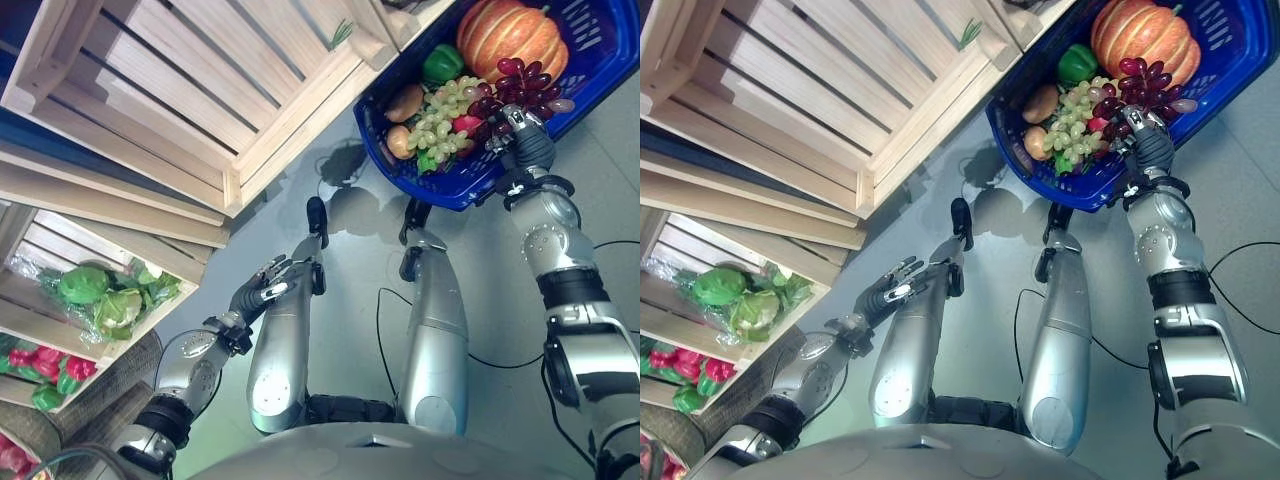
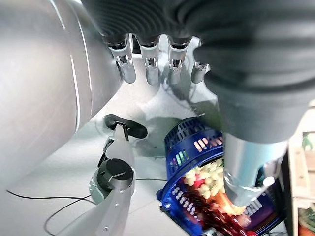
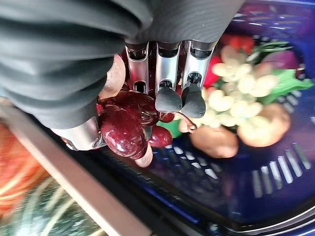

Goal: Pick up fruits and vegetables into the basket

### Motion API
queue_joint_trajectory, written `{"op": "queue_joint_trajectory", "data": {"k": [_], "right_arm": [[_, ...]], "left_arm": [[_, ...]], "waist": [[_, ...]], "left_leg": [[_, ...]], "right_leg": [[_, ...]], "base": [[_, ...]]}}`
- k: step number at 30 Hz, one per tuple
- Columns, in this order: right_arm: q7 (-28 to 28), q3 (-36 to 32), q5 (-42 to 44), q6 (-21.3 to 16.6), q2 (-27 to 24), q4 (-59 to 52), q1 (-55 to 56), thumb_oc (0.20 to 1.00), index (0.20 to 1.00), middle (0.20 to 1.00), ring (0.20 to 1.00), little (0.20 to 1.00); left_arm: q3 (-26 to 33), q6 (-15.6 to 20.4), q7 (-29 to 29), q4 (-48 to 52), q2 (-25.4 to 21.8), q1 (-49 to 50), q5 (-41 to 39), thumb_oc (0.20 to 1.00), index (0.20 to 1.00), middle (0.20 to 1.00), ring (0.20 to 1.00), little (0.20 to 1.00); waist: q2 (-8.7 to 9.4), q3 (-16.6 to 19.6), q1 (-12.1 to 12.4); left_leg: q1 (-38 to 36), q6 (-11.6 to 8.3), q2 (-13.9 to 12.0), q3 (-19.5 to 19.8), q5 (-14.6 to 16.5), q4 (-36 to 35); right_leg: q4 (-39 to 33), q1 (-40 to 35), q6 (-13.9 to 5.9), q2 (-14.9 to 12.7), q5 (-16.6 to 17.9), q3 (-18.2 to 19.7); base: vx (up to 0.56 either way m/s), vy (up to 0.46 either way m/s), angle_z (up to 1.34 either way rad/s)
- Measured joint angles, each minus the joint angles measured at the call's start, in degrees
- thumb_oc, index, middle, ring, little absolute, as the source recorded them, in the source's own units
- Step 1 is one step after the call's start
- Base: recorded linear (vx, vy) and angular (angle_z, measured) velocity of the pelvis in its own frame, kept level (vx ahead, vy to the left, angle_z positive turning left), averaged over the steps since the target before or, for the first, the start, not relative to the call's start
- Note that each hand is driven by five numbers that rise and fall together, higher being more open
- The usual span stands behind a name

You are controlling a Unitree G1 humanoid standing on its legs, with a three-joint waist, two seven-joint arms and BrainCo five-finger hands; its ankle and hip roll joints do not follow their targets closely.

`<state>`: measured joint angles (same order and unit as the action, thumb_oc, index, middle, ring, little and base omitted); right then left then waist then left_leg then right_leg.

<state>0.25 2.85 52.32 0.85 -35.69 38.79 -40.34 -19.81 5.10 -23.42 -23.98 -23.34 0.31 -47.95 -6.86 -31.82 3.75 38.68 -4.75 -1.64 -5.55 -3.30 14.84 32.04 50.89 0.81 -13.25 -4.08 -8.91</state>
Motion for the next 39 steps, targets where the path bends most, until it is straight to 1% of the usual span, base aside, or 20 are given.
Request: {"op": "queue_joint_trajectory", "data": {"k": [4, 9, 13, 17, 18, 19, 23, 25, 28, 29, 31, 32, 33, 34, 37, 39], "right_arm": [[1.87, 0.30, 0.84, 2.65, -2.48, 8.36, -6.69, 0.200, 0.200, 0.200, 0.200, 0.200], [4.79, 0.38, 0.86, 5.49, -3.88, 17.67, -11.48, 0.200, 0.200, 0.200, 0.200, 0.200], [5.67, 0.34, 1.25, 5.77, -4.03, 19.98, -12.13, 0.200, 0.200, 0.200, 0.200, 0.200], [6.14, 0.34, 1.83, 5.80, -4.03, 21.95, -12.12, 0.200, 0.200, 0.200, 0.200, 0.200], [5.87, 0.34, 2.11, 5.78, -3.98, 22.00, -12.00, 0.617, 0.617, 0.617, 0.617, 0.617], [4.94, 0.20, 2.43, 5.76, -3.92, 22.05, -11.90, 1.000, 1.000, 1.000, 1.000, 1.000], [1.28, -0.61, 2.56, 5.26, -3.46, 24.30, -11.92, 1.000, 1.000, 1.000, 1.000, 1.000], [-1.64, -0.63, -0.03, 4.32, -3.24, 24.53, -10.93, 1.000, 1.000, 1.000, 1.000, 1.000], [-9.64, -0.54, -10.90, 1.01, -1.73, 24.15, -8.10, 1.000, 1.000, 1.000, 1.000, 1.000], [-10.92, -0.30, -12.54, 0.62, -1.55, 24.02, -7.47, 1.000, 1.000, 1.000, 1.000, 1.000], [-16.22, 0.84, -19.35, -0.10, -0.84, 22.53, -4.99, 1.000, 1.000, 1.000, 1.000, 1.000], [-20.14, 1.57, -22.93, -0.45, -0.30, 20.68, -3.13, 1.000, 1.000, 1.000, 1.000, 1.000], [-21.42, 1.72, -24.33, -0.68, -0.05, 19.98, -2.25, 1.000, 1.000, 1.000, 1.000, 1.000], [-24.75, 2.11, -27.85, -1.19, 1.08, 18.11, 0.58, 1.000, 1.000, 1.000, 1.000, 1.000], [-29.68, 2.57, -31.64, -1.89, 2.87, 16.06, 6.55, 1.000, 1.000, 1.000, 1.000, 1.000], [-33.66, 2.86, -35.34, -3.31, 5.28, 13.33, 12.11, 1.000, 1.000, 1.000, 1.000, 1.000]], "left_arm": [[0.92, -0.01, -1.55, 0.99, -0.06, 0.00, -1.66, 1.000, 1.000, 1.000, 1.000, 1.000], [0.38, 0.08, -3.07, 2.89, -0.69, 0.00, -2.92, 1.000, 1.000, 1.000, 1.000, 1.000], [-0.56, 0.08, -3.41, 4.56, -2.01, 0.00, -4.43, 1.000, 1.000, 1.000, 1.000, 1.000], [-0.70, 0.09, -3.40, 5.37, -2.65, -0.05, -5.46, 1.000, 1.000, 1.000, 1.000, 1.000], [-0.71, 0.09, -3.39, 5.38, -2.64, -0.05, -5.77, 1.000, 1.000, 1.000, 1.000, 1.000], [-0.72, 0.09, -3.39, 5.38, -2.64, -0.05, -5.96, 1.000, 1.000, 1.000, 1.000, 1.000], [-0.76, 0.18, -2.89, 5.28, -2.60, -0.05, -5.95, 1.000, 1.000, 1.000, 1.000, 1.000], [-0.76, 0.17, -2.72, 4.92, -2.50, -0.05, -5.93, 1.000, 1.000, 1.000, 1.000, 1.000], [-0.95, 0.14, -2.45, 3.61, -2.02, -0.04, -5.87, 1.000, 1.000, 1.000, 1.000, 1.000], [-0.94, 0.14, -2.50, 3.18, -1.92, -0.04, -5.88, 1.000, 1.000, 1.000, 1.000, 1.000], [-0.62, 0.20, -2.60, 0.28, -1.04, -0.04, -5.88, 1.000, 1.000, 1.000, 1.000, 1.000], [-0.12, 0.33, -2.61, -0.91, -0.32, -0.06, -5.87, 1.000, 1.000, 1.000, 1.000, 1.000], [-0.09, 0.32, -2.66, -1.55, -0.07, -0.14, -5.88, 1.000, 1.000, 1.000, 1.000, 1.000], [-0.02, 0.24, -2.91, -2.95, 0.47, -0.16, -5.88, 1.000, 1.000, 1.000, 1.000, 1.000], [0.38, 0.06, -3.57, -4.74, 1.14, -0.06, -5.87, 1.000, 1.000, 1.000, 1.000, 1.000], [1.95, 0.09, -3.89, -8.09, 2.94, -0.21, -5.84, 1.000, 1.000, 1.000, 1.000, 1.000]], "waist": [[-0.10, 0.07, 2.19], [-0.11, 0.07, 4.07], [-0.12, 0.08, 4.25], [-0.12, 0.08, 4.74], [-0.12, 0.08, 4.77], [-0.12, 0.08, 4.87], [-0.12, 0.08, 5.27], [-0.12, 0.08, 5.46], [-0.12, 0.08, 5.12], [-0.12, 0.08, 5.01], [-0.15, 0.11, 4.17], [-0.15, 0.11, 3.81], [-0.15, 0.11, 3.49], [-0.15, 0.11, 2.89], [-0.15, 0.11, 1.64], [-0.10, 0.11, 0.36]], "left_leg": [[3.92, -0.25, 0.08, 0.68, -0.31, 1.05], [6.19, -0.47, 0.32, 2.05, -0.48, 1.47], [8.16, -0.33, 0.86, 3.01, -0.56, 2.20], [9.94, -0.14, 1.04, 3.56, -0.40, 3.66], [10.07, -0.13, 1.07, 3.66, -0.40, 3.77], [10.07, -0.13, 1.09, 3.68, -0.40, 3.82], [9.80, -0.14, 1.14, 3.67, -0.41, 4.05], [8.98, -0.16, 1.03, 3.69, -0.41, 3.99], [5.43, -0.15, 0.78, 3.71, -0.14, 3.59], [4.77, -0.16, 0.76, 3.74, -0.10, 3.52], [1.73, -0.02, 0.59, 3.71, -0.02, 2.52], [-0.27, 0.24, 0.44, 3.50, 0.13, 1.79], [-1.04, 0.28, 0.42, 3.48, 0.12, 1.56], [-3.48, 0.51, 0.05, 3.34, 0.27, 0.69], [-8.61, 0.82, -0.33, 2.86, 0.45, -1.27], [-13.18, 0.85, -0.71, 2.60, 0.48, -2.89]], "right_leg": [[1.34, 3.71, 0.36, -0.31, -0.27, -0.33], [2.11, 5.25, 1.04, -0.93, -0.60, -1.55], [3.07, 6.68, 0.89, -1.89, -0.98, -2.19], [3.53, 7.66, 0.88, -2.14, -0.99, -2.56], [3.55, 7.67, 0.87, -2.17, -0.99, -2.63], [3.55, 7.64, 0.88, -2.17, -0.98, -2.64], [3.49, 7.24, 0.90, -2.10, -0.95, -2.66], [3.18, 6.30, 0.98, -2.02, -0.88, -2.80], [1.75, 2.29, 0.84, -1.65, -0.77, -3.12], [1.49, 1.48, 0.77, -1.54, -0.72, -3.21], [-0.14, -1.74, 0.21, -1.00, -0.33, -3.27], [-1.36, -3.92, -0.28, -0.78, -0.09, -3.29], [-1.80, -4.74, -0.40, -0.59, 0.02, -3.33], [-3.38, -7.57, -0.76, -0.02, 0.44, -3.35], [-6.25, -12.88, -1.40, 0.60, 1.05, -3.36], [-9.15, -18.00, -1.47, 1.52, 2.46, -3.33]], "base": [[-0.02, -0.052, 0.08], [-0.02, -0.052, 0.12], [-0.02, -0.030, 0.13], [-0.03, -0.025, 0.07], [-0.05, -0.020, 0.04], [-0.04, -0.011, 0.02], [-0.02, 0.003, -0.01], [-0.04, 0.037, -0.02], [-0.04, 0.072, -0.02], [-0.03, 0.078, -0.05], [-0.02, 0.091, -0.07], [0.00, 0.093, -0.07], [0.00, 0.081, -0.10], [0.01, 0.043, -0.08], [0.00, 0.060, -0.10], [-0.03, 0.049, -0.15]]}}
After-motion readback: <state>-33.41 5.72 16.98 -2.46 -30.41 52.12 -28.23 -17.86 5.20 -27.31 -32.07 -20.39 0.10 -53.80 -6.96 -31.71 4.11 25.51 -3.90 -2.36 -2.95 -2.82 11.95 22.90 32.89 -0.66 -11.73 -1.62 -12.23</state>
